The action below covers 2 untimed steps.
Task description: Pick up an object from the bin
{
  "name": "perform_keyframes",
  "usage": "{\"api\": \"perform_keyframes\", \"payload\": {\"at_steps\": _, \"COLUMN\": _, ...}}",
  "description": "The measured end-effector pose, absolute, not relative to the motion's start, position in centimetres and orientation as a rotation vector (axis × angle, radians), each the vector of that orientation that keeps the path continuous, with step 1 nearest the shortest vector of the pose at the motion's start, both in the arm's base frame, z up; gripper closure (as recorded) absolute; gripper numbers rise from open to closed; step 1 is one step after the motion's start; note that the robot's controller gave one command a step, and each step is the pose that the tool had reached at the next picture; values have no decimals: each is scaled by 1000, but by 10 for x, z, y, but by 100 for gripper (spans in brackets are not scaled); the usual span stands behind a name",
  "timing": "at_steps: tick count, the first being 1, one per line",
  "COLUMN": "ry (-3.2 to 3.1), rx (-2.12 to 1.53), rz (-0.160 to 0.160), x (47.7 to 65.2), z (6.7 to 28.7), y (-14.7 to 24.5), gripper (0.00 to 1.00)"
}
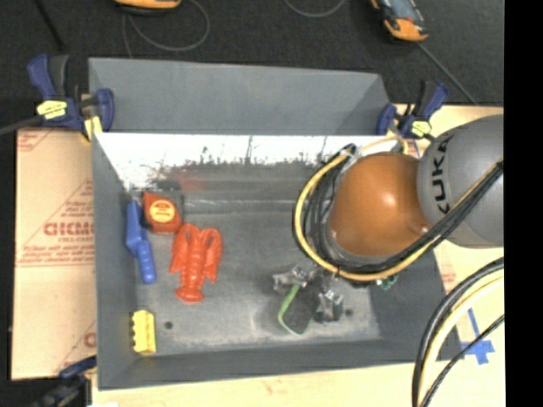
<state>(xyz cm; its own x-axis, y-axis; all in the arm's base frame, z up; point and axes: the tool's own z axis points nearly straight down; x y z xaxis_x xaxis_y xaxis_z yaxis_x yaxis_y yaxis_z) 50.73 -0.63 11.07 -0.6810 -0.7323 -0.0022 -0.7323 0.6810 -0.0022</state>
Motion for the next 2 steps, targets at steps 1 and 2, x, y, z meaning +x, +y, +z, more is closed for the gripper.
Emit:
{"api": "perform_keyframes", "payload": {"at_steps": 1, "ry": 2879, "rx": -1254, "rz": -1, "x": 507, "z": 118, "y": -6, "gripper": 100}}
{"api": "perform_keyframes", "payload": {"at_steps": 2, "ry": 2885, "rx": -1253, "rz": 3, "x": 505, "z": 135, "y": -6, "gripper": 100}}
